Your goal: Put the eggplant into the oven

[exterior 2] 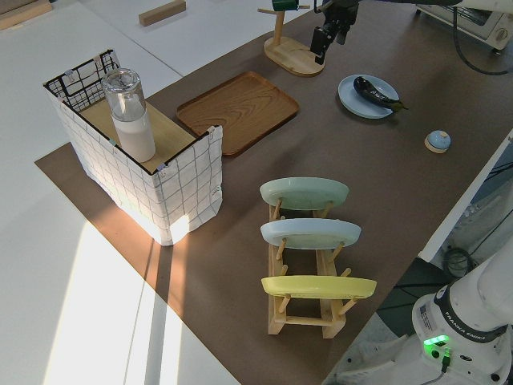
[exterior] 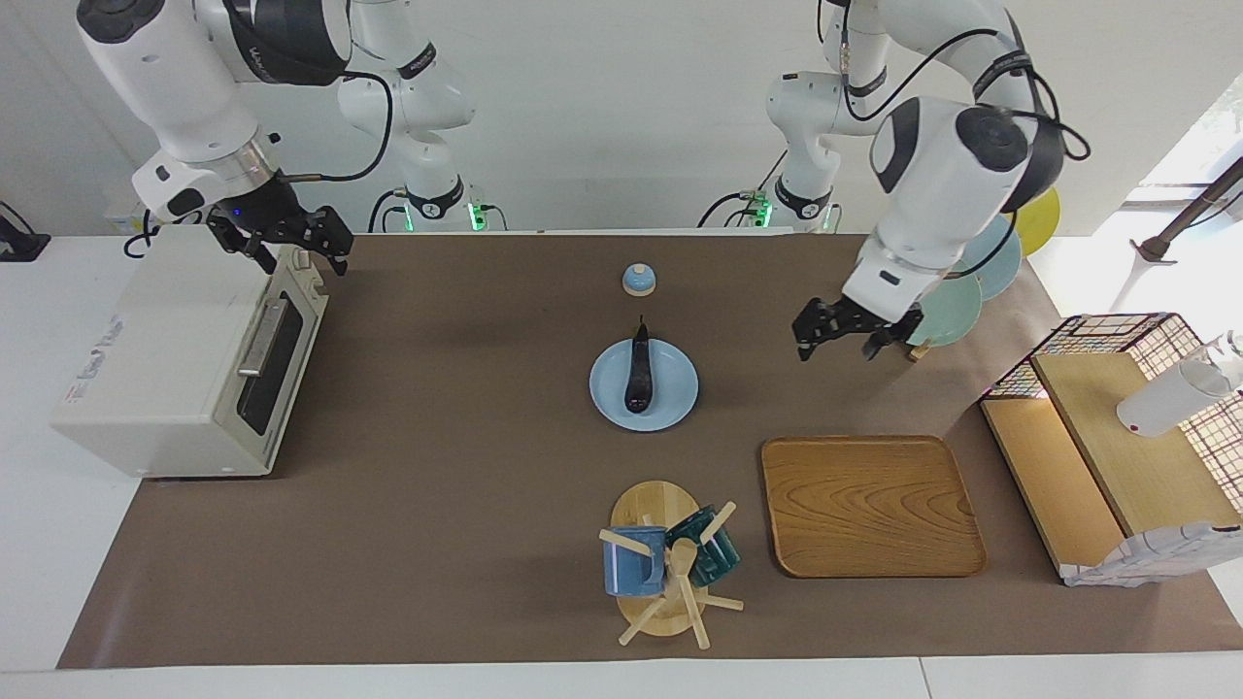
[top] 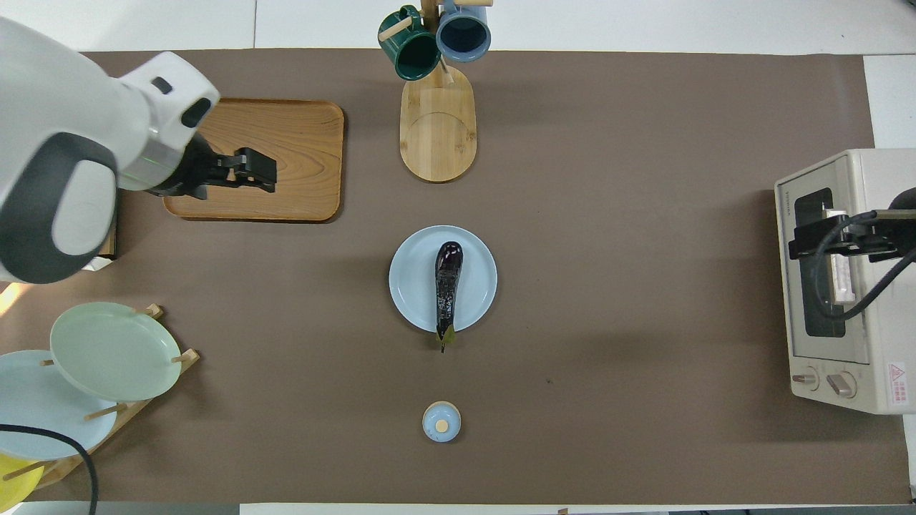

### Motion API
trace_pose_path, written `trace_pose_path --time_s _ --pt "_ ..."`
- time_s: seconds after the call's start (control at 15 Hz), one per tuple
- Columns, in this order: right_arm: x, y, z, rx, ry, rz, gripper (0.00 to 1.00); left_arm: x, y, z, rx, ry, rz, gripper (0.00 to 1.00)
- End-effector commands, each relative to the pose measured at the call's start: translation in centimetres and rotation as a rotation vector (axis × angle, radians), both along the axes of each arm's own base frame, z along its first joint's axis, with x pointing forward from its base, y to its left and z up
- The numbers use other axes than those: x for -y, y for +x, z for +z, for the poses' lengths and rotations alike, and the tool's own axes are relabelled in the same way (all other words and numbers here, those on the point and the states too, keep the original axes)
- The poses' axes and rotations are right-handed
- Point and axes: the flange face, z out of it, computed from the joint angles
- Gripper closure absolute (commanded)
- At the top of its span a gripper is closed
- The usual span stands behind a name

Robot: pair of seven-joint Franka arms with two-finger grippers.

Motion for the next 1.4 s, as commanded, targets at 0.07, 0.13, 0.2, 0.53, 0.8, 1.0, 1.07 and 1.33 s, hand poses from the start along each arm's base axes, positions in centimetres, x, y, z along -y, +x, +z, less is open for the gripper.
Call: trace_pose_path --time_s 0.07,0.13,0.2,0.53,0.8,1.0,1.07,1.33 --pt "1.8 -0.1 -0.5 0.060 0.010 0.086 0.89 -5.8 -2.0 4.5 -0.006 0.069 -0.039 0.00" --pt "2.8 -0.3 -1.8 0.057 0.010 0.111 1.00 -6.3 -2.9 5.5 -0.008 0.085 -0.050 0.00" --pt "3.6 -0.6 -2.4 0.083 -0.004 0.136 1.00 -7.1 -3.8 6.6 -0.017 0.090 -0.046 0.00" --pt "5.2 0.3 -6.3 0.070 -0.177 0.223 1.00 -7.6 -8.5 6.3 -0.092 0.105 -0.059 0.00" --pt "6.3 0.5 -9.4 0.056 -0.188 0.226 1.00 -7.7 -8.2 6.5 -0.058 0.101 -0.060 0.00" --pt "6.7 0.7 -10.3 0.032 -0.215 0.252 1.00 -8.2 -7.1 7.8 -0.028 0.096 -0.056 0.00" --pt "6.7 0.7 -10.6 0.029 -0.214 0.255 1.00 -8.2 -6.9 8.0 -0.029 0.096 -0.056 0.00" --pt "6.2 0.3 -13.1 0.037 -0.208 0.244 1.00 -9.0 -7.2 7.4 -0.059 0.099 -0.071 0.00"
